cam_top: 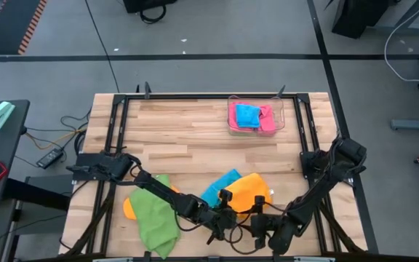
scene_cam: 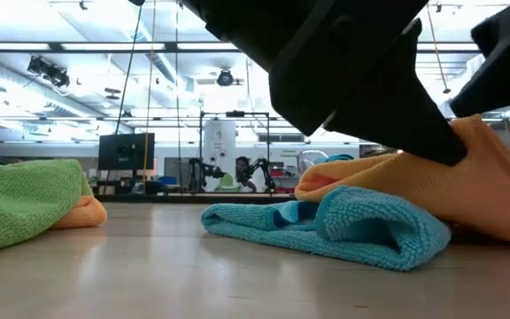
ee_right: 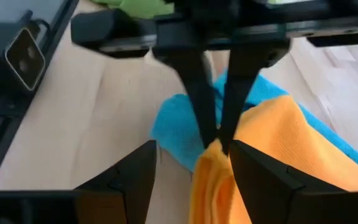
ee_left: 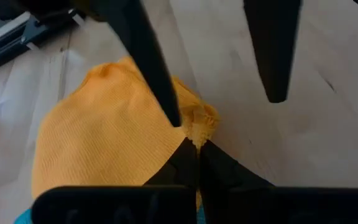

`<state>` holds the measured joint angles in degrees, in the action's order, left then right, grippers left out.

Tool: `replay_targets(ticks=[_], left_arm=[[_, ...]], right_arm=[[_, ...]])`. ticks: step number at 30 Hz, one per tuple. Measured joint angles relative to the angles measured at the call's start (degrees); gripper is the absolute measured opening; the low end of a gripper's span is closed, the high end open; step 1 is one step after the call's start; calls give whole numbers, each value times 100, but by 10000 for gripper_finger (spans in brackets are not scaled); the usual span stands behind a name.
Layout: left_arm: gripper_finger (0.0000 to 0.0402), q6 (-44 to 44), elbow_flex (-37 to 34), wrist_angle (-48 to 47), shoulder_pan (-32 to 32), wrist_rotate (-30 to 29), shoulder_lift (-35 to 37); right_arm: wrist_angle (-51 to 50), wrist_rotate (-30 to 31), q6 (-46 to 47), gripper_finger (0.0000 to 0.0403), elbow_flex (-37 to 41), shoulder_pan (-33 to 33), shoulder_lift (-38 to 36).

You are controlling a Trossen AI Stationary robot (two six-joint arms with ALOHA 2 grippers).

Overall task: Fold microfiber towels
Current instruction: Fold the right yellow towel

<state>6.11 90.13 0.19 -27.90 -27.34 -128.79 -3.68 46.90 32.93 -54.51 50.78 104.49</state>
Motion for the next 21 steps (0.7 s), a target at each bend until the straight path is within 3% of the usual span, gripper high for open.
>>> replay_targets(ticks=[14, 21], left_arm=[[9, -216, 0, 111, -117, -152, 0], [25, -222, 0, 290, -118, -154, 0]], right_arm=[[-886, 263, 538, 224, -255, -44, 436], [-864, 273, 516, 184, -244, -78, 452]])
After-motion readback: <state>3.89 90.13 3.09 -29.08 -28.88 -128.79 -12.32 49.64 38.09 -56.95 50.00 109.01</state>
